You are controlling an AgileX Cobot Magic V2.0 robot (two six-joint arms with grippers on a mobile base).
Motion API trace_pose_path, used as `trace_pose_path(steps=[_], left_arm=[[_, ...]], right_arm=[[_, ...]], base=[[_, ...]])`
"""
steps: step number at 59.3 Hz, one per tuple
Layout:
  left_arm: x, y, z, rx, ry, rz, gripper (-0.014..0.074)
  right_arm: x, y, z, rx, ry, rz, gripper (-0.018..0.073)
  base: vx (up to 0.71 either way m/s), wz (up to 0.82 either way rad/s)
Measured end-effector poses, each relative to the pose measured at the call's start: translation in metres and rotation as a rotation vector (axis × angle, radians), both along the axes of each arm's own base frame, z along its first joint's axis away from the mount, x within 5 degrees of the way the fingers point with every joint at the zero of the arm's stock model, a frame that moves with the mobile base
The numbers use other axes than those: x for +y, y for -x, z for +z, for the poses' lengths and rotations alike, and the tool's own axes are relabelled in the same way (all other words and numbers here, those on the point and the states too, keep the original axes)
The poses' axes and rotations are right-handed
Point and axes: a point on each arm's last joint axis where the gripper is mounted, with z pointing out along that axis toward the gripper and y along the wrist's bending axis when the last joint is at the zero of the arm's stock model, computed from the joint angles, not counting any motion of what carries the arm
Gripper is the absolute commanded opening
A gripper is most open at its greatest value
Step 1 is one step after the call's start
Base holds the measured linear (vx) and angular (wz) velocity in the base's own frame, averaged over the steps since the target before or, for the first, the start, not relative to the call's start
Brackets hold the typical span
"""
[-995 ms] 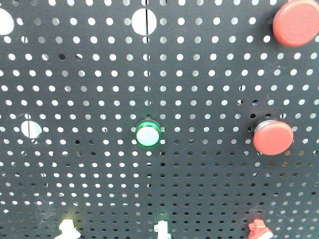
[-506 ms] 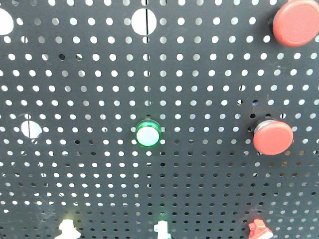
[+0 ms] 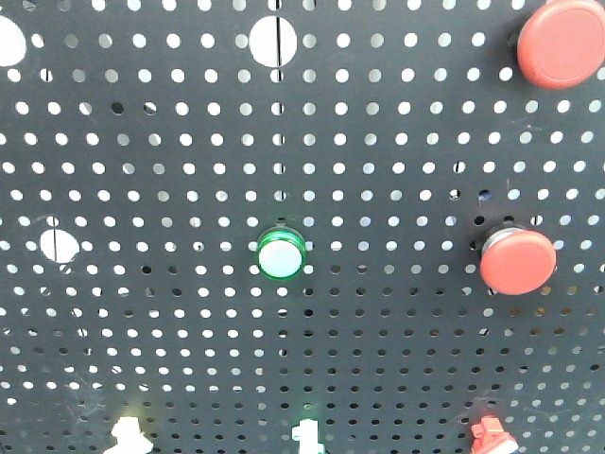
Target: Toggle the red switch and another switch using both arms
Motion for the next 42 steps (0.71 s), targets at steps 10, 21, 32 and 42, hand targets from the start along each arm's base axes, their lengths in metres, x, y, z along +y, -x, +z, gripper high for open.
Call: trace_pose_path(steps=[10,21,32,42], left_arm=[[0.0,0.0,0.0,0.0,0.0,0.0,0.0003],[0.0,0.0,0.0,0.0,0.0,0.0,0.0003],[0.0,0.0,0.0,0.0,0.0,0.0,0.0003],[0.0,0.0,0.0,0.0,0.0,0.0,0.0003]], right_arm=[[0.0,0.0,0.0,0.0,0.0,0.0,-0.0006],[-0.005,-0.007,-0.021,0.031,0.122,-0.05,-0.0006],[-0.016,-0.018,-0.048,0.046,0.223,-0.171,-0.0006],[-0.021,-0.027,-0.064,-0.005,0.133,-0.26,-0.0006]], base=[[0.0,0.0],[0.0,0.0],[0.0,0.0],[0.0,0.0]])
